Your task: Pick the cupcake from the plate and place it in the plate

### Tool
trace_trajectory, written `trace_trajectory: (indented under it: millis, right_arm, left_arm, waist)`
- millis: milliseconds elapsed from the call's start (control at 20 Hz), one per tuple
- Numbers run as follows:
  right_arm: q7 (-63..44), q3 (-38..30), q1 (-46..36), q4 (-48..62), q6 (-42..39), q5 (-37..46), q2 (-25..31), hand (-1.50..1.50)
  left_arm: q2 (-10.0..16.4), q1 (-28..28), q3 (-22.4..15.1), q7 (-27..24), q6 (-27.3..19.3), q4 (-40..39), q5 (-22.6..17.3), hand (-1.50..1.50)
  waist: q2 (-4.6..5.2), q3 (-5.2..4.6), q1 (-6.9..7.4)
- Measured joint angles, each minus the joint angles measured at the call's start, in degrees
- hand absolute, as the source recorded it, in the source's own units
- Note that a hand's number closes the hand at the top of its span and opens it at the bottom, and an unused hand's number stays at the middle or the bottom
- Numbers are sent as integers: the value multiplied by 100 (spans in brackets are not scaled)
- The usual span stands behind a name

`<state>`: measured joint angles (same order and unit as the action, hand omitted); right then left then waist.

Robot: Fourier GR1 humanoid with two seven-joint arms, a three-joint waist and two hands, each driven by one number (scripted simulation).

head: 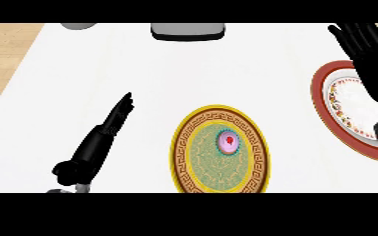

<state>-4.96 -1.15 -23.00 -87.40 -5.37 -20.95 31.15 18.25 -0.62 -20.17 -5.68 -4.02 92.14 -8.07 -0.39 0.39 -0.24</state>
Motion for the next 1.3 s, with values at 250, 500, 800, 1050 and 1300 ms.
trace_trajectory:
  millis: [250,500,800,1050,1300]
  right_arm:
    - [-23,-271,48,-311,592,226,-112,150]
    - [-125,-407,541,-266,1677,1511,256,-150]
    - [603,-227,1874,-1215,3088,2211,-862,-150]
    - [310,175,2820,-2313,3184,2813,-977,-150]
    - [-663,587,3147,-2658,2457,3326,-257,-150]
  left_arm:
    - [-85,188,425,539,-270,-476,-249,0]
    - [-209,385,706,1035,-486,-777,-576,0]
    - [-344,369,785,1432,-573,-874,-720,0]
    - [-468,188,840,1592,-587,-982,-663,0]
    - [-474,150,860,1653,-543,-988,-670,0]
  waist:
    - [19,-30,-24]
    - [45,-66,-160]
    - [17,-43,-145]
    - [22,-43,-73]
    - [30,-53,-19]
